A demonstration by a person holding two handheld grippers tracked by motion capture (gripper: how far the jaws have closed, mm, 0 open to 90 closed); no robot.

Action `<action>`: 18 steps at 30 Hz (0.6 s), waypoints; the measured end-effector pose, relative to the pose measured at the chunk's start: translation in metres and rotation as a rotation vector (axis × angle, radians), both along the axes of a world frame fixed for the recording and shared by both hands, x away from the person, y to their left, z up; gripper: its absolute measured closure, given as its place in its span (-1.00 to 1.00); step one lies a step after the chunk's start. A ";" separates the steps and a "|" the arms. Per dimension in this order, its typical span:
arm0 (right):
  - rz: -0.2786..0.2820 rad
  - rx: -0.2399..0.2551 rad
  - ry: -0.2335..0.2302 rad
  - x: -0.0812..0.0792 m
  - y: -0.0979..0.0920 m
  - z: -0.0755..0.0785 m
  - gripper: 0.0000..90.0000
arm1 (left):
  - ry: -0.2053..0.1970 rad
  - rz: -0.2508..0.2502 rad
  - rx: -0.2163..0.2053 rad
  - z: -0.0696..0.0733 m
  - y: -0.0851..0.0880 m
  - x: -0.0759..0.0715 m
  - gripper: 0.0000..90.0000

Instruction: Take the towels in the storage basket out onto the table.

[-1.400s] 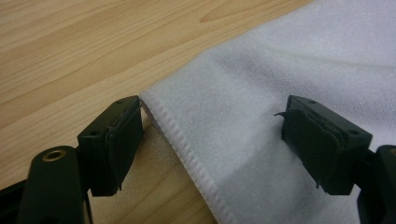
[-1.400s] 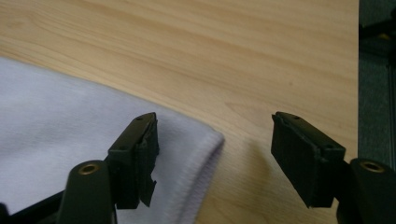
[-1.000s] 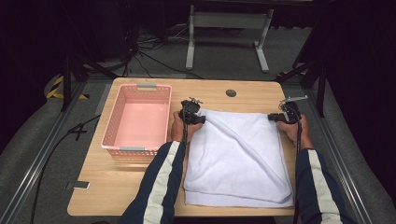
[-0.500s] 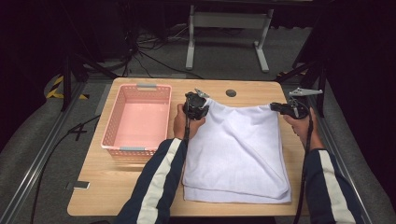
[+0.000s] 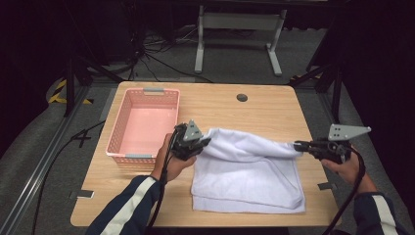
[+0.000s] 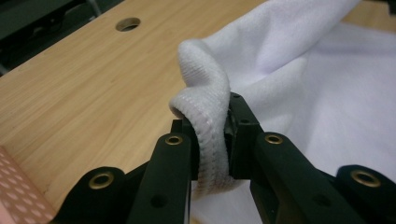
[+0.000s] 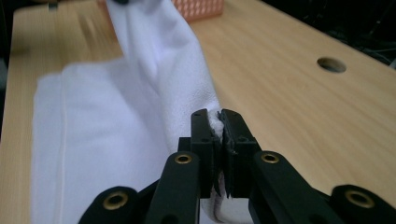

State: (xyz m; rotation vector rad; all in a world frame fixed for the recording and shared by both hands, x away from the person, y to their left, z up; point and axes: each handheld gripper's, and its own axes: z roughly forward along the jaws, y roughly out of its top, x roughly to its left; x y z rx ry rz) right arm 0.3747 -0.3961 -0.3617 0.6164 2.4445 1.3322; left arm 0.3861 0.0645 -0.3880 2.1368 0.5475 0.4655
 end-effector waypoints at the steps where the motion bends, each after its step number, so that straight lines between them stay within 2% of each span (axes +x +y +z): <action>1: 0.009 -0.006 0.007 -0.005 0.000 -0.003 0.88 | -0.003 -0.026 -0.001 -0.005 0.003 -0.009 0.79; 2: 0.045 0.001 0.019 -0.014 -0.001 -0.007 0.88 | -0.003 -0.050 -0.006 -0.011 0.005 -0.016 0.78; 3: 0.061 -0.007 0.026 -0.021 -0.001 -0.011 0.87 | -0.010 -0.069 0.049 -0.016 0.007 -0.024 0.75; 5: 0.107 -0.025 0.042 -0.036 -0.002 -0.021 0.87 | -0.018 -0.104 0.062 -0.027 0.010 -0.036 0.73; 7: 0.139 -0.047 0.061 -0.046 -0.003 -0.030 0.86 | -0.014 -0.121 0.110 -0.037 0.013 -0.045 0.69; 9: 0.181 -0.090 0.097 -0.056 -0.003 -0.044 0.86 | 0.028 -0.127 0.117 -0.048 0.019 -0.054 0.66; 10: 0.198 -0.093 0.116 -0.061 -0.004 -0.051 0.85 | 0.039 -0.124 0.122 -0.051 0.022 -0.056 0.66; 11: 0.212 -0.099 0.126 -0.063 -0.004 -0.054 0.85 | 0.054 -0.112 0.140 -0.053 0.025 -0.058 0.64; 12: 0.220 -0.119 0.140 -0.067 -0.005 -0.059 0.85 | 0.087 -0.107 0.162 -0.056 0.028 -0.059 0.61; 13: 0.220 -0.119 0.140 -0.067 -0.005 -0.059 0.85 | 0.087 -0.107 0.162 -0.056 0.028 -0.059 0.54; 15: 0.250 -0.152 0.190 -0.071 -0.006 -0.070 0.83 | 0.112 -0.094 0.199 -0.061 0.035 -0.062 0.51; 17: 0.265 -0.191 0.219 -0.074 -0.004 -0.076 0.80 | 0.154 -0.071 0.164 -0.063 0.041 -0.062 0.35; 18: 0.275 -0.205 0.225 -0.076 -0.004 -0.078 0.78 | 0.154 -0.082 0.149 -0.061 0.044 -0.063 0.25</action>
